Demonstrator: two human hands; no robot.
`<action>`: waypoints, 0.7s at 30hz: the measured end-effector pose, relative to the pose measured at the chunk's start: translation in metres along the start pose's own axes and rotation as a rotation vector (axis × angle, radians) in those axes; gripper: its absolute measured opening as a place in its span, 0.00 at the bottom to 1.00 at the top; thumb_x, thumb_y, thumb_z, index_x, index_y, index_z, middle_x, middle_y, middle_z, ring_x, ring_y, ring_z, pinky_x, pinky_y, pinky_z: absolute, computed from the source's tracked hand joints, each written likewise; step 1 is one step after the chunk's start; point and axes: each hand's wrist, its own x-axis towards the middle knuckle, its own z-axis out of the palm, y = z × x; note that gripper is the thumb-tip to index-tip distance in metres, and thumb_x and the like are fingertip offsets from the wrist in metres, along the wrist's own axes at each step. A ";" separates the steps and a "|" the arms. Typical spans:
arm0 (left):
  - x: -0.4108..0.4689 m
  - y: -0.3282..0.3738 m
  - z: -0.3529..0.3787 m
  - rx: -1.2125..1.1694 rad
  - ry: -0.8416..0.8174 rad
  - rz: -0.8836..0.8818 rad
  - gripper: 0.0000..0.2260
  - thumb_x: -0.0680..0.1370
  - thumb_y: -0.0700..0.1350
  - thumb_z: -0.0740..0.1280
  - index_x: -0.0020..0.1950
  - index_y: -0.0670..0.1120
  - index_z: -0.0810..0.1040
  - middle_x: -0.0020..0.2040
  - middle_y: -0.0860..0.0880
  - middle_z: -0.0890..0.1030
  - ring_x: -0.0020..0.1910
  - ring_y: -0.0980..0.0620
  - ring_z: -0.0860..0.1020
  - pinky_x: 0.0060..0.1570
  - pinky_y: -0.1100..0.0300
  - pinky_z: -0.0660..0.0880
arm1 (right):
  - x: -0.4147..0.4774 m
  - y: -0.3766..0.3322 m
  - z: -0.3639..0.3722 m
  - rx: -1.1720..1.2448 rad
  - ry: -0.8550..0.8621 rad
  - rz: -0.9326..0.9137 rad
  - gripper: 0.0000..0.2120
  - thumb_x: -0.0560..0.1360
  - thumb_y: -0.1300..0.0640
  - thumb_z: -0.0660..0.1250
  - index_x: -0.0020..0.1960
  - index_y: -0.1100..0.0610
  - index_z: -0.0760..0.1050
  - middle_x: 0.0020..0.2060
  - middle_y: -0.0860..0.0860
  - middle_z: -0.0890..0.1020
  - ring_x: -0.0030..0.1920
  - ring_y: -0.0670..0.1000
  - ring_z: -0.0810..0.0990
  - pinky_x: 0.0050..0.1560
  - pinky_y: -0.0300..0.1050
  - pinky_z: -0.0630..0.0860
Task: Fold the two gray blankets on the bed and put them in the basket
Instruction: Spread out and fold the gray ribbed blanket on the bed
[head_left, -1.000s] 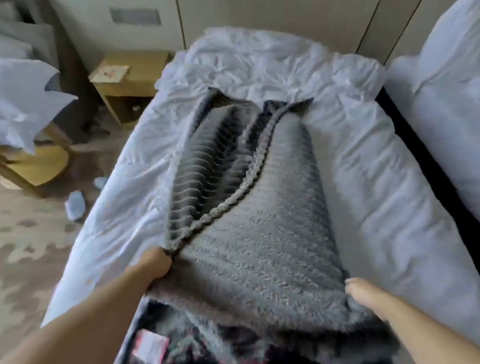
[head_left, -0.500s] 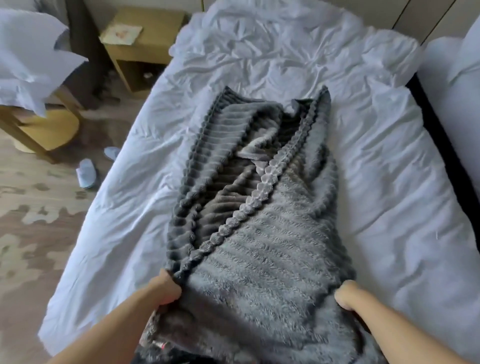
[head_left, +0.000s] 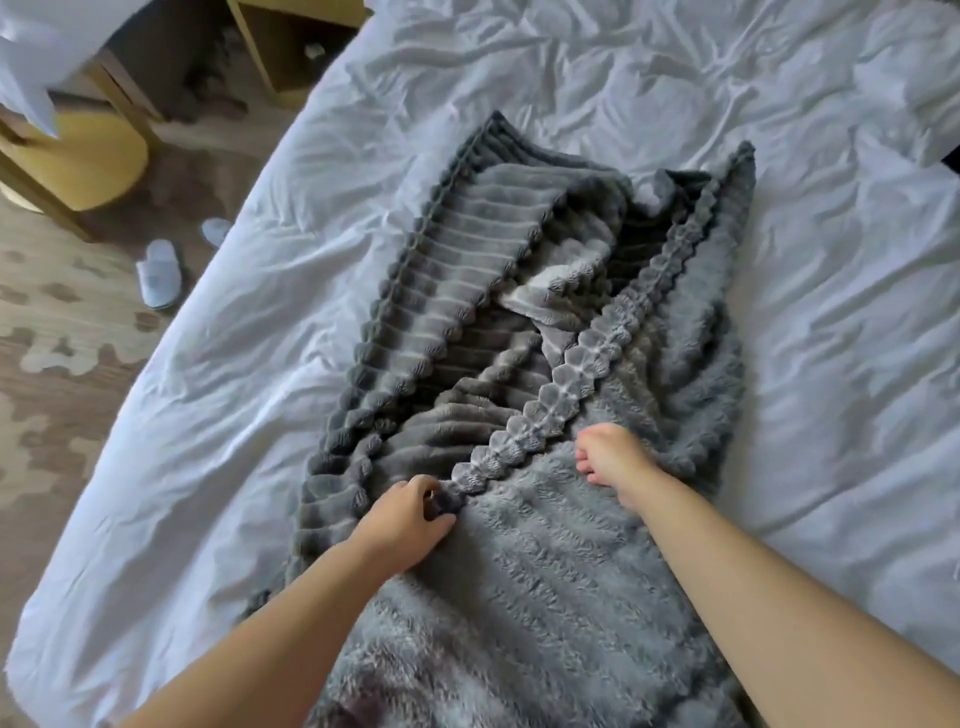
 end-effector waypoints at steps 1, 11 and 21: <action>0.010 0.002 0.005 0.003 -0.019 0.005 0.26 0.75 0.56 0.67 0.70 0.49 0.67 0.64 0.49 0.75 0.61 0.49 0.74 0.57 0.59 0.70 | 0.016 -0.002 0.006 0.111 -0.026 0.016 0.02 0.77 0.60 0.59 0.47 0.57 0.71 0.37 0.54 0.72 0.37 0.52 0.72 0.40 0.48 0.74; 0.056 0.037 0.013 0.011 0.105 0.090 0.25 0.75 0.57 0.66 0.70 0.52 0.64 0.62 0.50 0.75 0.57 0.47 0.77 0.52 0.54 0.76 | 0.079 -0.022 0.040 0.621 0.242 -0.007 0.14 0.73 0.53 0.68 0.58 0.56 0.74 0.54 0.54 0.79 0.53 0.54 0.79 0.52 0.50 0.77; 0.050 0.021 -0.084 -0.751 0.624 -0.128 0.16 0.77 0.42 0.59 0.46 0.66 0.73 0.34 0.63 0.79 0.29 0.63 0.74 0.26 0.69 0.67 | 0.041 -0.197 0.076 0.795 -0.050 -0.513 0.25 0.73 0.55 0.62 0.71 0.51 0.70 0.64 0.44 0.77 0.62 0.41 0.76 0.64 0.41 0.70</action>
